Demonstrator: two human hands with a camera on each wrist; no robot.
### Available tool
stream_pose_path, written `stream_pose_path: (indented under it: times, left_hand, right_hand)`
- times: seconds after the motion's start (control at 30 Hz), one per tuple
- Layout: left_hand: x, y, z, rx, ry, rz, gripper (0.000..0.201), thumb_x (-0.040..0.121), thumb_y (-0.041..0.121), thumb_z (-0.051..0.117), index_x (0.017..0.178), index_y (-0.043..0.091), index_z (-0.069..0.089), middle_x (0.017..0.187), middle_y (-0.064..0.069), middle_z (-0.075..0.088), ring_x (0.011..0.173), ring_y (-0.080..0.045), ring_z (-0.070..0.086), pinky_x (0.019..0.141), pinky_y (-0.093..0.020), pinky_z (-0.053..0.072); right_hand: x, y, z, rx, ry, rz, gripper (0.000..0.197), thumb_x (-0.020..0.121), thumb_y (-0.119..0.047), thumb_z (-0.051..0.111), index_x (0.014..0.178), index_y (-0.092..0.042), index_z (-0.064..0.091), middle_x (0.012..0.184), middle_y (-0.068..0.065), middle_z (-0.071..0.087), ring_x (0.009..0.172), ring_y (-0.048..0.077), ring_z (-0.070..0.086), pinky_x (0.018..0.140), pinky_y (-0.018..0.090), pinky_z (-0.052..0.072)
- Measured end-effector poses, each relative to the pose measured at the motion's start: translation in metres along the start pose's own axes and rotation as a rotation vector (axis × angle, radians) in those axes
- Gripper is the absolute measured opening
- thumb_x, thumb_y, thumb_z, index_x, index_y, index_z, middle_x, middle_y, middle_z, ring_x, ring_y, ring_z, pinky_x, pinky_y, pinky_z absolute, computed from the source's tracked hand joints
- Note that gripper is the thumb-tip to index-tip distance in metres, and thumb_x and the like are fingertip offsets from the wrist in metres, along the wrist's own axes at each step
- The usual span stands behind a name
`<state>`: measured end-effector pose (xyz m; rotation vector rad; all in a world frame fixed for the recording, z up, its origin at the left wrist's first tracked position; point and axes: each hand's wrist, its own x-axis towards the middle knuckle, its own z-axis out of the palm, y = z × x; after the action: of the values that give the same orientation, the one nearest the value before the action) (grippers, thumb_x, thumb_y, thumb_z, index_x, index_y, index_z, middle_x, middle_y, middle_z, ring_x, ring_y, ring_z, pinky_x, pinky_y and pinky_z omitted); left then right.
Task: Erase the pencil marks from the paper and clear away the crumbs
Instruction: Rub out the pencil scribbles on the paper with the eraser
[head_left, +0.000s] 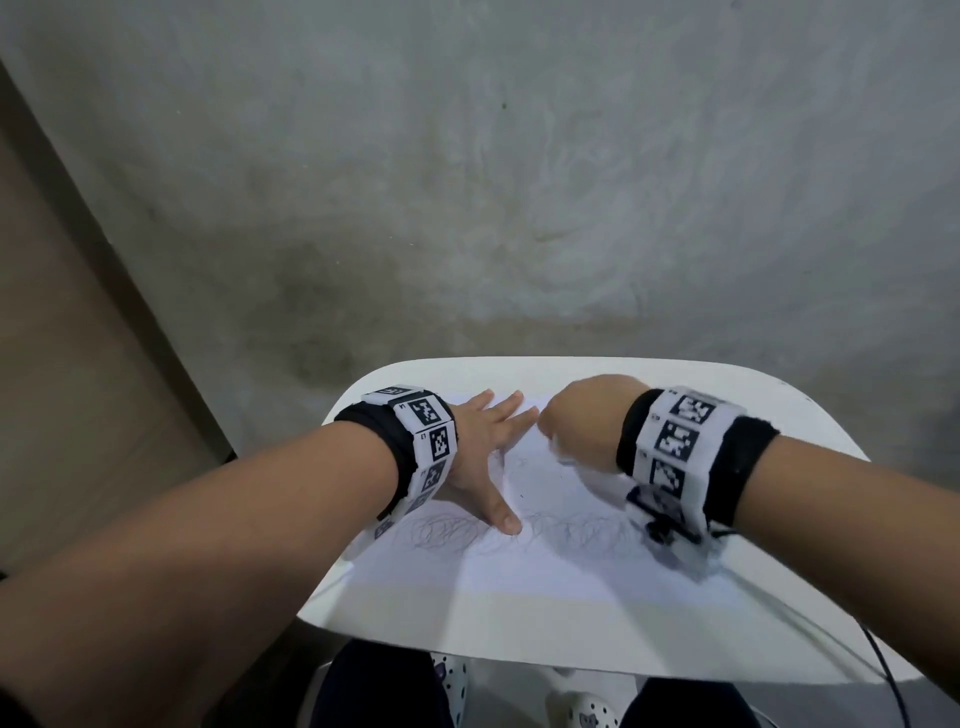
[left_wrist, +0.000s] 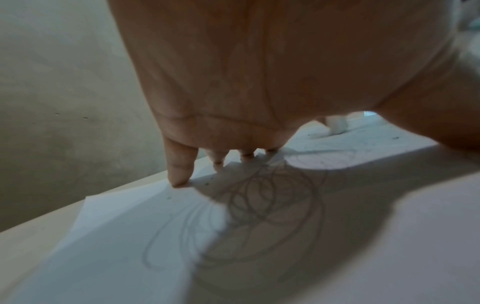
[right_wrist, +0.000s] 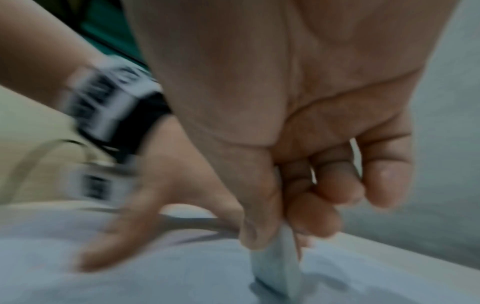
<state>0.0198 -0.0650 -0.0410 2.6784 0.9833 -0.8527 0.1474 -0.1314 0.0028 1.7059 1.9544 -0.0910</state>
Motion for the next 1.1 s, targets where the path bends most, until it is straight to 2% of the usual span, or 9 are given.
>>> stream_pose_path:
  times: [0.13,0.23,0.3,0.4,0.53,0.7,0.83,0.93,1.1]
  left_hand:
    - [0.0,0.002,-0.001,0.0,0.002,0.0,0.13,0.068,0.075,0.069,0.151,0.037,-0.024,0.156,0.015,-0.034,0.147,-0.017,-0.025,0.117,-0.057,0.006]
    - [0.002,-0.001,0.001,-0.002,0.001,-0.001,0.132,0.067,0.078,0.067,0.149,0.037,-0.027,0.156,0.014,-0.034,0.147,-0.018,-0.026,0.116,-0.058,0.004]
    - [0.002,0.0,0.001,-0.005,0.013,0.003,0.131,0.067,0.076,0.069,0.151,0.037,-0.025,0.157,0.013,-0.033,0.147,-0.019,-0.025,0.117,-0.057,0.005]
    - [0.002,0.0,0.002,-0.001,0.025,0.014,0.131,0.068,0.075,0.07,0.151,0.036,-0.024,0.157,0.013,-0.032,0.148,-0.019,-0.024,0.117,-0.057,0.007]
    - [0.003,-0.003,0.003,0.008,0.009,0.004,0.131,0.067,0.078,0.067,0.149,0.039,-0.027,0.155,0.017,-0.035,0.147,-0.016,-0.026,0.117,-0.062,0.008]
    - [-0.006,-0.006,0.01,0.034,0.089,0.042,0.125,0.07,0.083,0.057,0.152,0.033,-0.023,0.157,0.015,-0.031,0.148,-0.012,-0.023,0.121,-0.052,0.006]
    - [-0.024,0.005,0.026,0.299,0.235,0.358,0.097,0.08,0.087,0.019,0.15,0.037,-0.024,0.157,0.008,-0.031,0.146,-0.014,-0.026,0.117,-0.049,-0.015]
    - [-0.028,0.019,0.036,0.364,0.166,0.507,0.087,0.086,0.081,0.017,0.15,0.039,-0.024,0.158,0.009,-0.03,0.147,-0.015,-0.025,0.116,-0.05,-0.017]
    - [-0.008,-0.011,0.017,0.188,0.161,0.004,0.099,0.081,0.087,0.014,0.153,0.029,-0.021,0.16,0.002,-0.026,0.15,-0.019,-0.018,0.12,-0.05,-0.01]
  right_hand:
    - [-0.003,-0.007,0.007,0.043,-0.033,-0.098,0.014,0.095,-0.022,0.049,0.098,-0.014,0.061,0.073,-0.006,0.051,0.074,0.018,0.054,0.062,0.026,0.042]
    - [-0.001,0.012,0.001,-0.018,0.017,0.034,0.024,0.095,-0.022,0.045,0.107,-0.015,0.064,0.106,-0.001,0.067,0.096,0.022,0.062,0.086,0.035,0.052]
    - [-0.007,-0.003,0.0,-0.01,-0.064,-0.015,0.026,0.099,-0.016,0.044,0.119,-0.016,0.059,0.122,0.007,0.061,0.11,0.024,0.058,0.099,0.035,0.041]
    - [-0.008,-0.016,0.004,0.041,-0.026,-0.105,0.011,0.094,-0.021,0.051,0.096,-0.021,0.062,0.088,-0.001,0.059,0.082,0.019,0.058,0.076,0.033,0.044]
    - [0.008,0.042,0.009,0.338,0.064,0.119,0.016,0.088,-0.018,0.053,0.073,-0.018,0.055,0.069,-0.004,0.058,0.072,0.021,0.057,0.066,0.027,0.043]
    - [0.016,0.081,0.043,1.031,-0.106,0.205,0.025,0.099,-0.016,0.046,0.097,0.006,0.059,0.08,0.02,0.058,0.065,0.027,0.049,0.054,0.027,0.039]
    - [0.017,0.08,0.048,1.137,-0.036,0.2,0.011,0.1,-0.011,0.045,0.093,-0.004,0.051,0.065,0.008,0.059,0.052,0.015,0.045,0.053,0.023,0.039]
    - [0.018,0.081,0.049,1.113,-0.035,0.18,0.014,0.099,-0.013,0.048,0.087,-0.008,0.051,0.065,0.007,0.06,0.054,0.015,0.045,0.055,0.024,0.04]
    - [0.017,0.081,0.048,1.123,-0.045,0.178,0.017,0.099,-0.014,0.05,0.082,-0.01,0.051,0.066,0.006,0.06,0.055,0.016,0.045,0.055,0.023,0.04]
